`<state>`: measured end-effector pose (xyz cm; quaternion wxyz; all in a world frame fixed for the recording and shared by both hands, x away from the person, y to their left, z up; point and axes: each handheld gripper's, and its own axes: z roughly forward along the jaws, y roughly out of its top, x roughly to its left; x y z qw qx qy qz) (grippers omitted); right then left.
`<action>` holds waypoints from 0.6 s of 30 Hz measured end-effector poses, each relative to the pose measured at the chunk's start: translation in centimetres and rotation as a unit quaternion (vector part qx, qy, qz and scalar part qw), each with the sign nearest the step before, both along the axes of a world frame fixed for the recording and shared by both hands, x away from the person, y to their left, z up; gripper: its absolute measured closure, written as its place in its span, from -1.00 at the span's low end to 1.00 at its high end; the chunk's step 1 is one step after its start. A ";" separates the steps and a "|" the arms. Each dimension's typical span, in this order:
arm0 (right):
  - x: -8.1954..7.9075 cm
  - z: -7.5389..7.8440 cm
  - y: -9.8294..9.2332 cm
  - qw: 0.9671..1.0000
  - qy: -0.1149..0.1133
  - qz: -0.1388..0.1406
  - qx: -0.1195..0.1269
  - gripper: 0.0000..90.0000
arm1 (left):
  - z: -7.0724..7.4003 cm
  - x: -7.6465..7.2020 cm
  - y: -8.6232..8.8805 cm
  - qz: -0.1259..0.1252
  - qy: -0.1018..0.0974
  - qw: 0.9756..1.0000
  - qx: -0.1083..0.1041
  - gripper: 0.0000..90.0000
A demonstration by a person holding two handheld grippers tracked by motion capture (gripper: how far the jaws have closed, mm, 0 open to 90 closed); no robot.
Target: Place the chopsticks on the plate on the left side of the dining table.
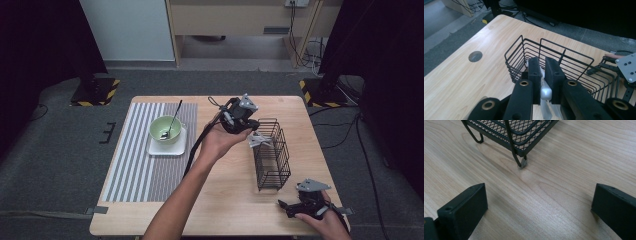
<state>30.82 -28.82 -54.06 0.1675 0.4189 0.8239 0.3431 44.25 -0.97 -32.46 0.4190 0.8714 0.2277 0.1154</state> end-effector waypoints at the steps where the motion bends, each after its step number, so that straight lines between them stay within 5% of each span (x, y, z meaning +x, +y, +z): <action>1: 0.0 0.0 0.0 1.000 0.000 0.000 0.000 -0.99 | 0.0 0.0 0.0 0.000 0.000 1.000 0.000 0.84; 18: 0.0 0.0 0.0 1.000 -0.001 0.000 0.000 -0.99 | 2.0 -0.7 2.7 0.009 -0.021 0.998 -0.053 0.84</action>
